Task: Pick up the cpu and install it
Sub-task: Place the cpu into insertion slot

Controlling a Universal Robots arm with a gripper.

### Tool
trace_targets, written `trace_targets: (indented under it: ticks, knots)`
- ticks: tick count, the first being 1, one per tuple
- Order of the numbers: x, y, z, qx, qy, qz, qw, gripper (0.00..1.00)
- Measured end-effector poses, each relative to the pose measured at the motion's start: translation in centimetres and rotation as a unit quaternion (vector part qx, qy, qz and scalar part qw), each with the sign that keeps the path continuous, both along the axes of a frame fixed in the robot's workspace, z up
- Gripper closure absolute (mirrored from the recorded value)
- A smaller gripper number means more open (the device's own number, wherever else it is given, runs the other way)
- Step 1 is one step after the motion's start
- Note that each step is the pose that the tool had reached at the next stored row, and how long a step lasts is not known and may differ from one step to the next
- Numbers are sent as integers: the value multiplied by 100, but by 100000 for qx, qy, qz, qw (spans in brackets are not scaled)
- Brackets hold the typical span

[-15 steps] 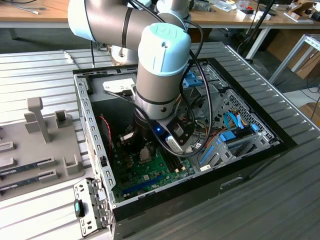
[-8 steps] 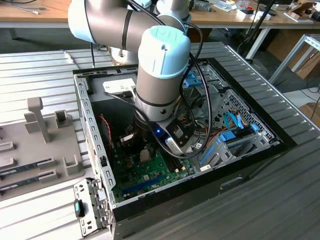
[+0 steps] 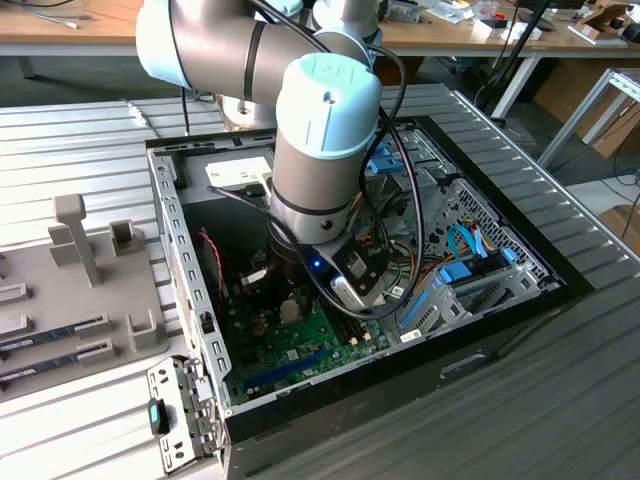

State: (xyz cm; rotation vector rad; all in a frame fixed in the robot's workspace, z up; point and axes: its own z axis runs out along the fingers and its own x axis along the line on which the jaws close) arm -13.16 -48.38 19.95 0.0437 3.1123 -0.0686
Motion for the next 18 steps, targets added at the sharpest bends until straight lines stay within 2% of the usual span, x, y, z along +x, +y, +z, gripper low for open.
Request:
trace_targets:
  ticks: [10, 12, 13, 16, 18]
  knots:
    - [0, -1, 0, -2, 4, 194, 100000, 53]
    - [0, -1, -1, 8, -3, 197, 100000, 51]
    - [0, -1, 0, 3, 3, 197, 100000, 45]
    - [0, -1, 0, -3, 6, 201, 100000, 45]
    - [-1, -1, 37, -4, -10, 210, 100000, 45]
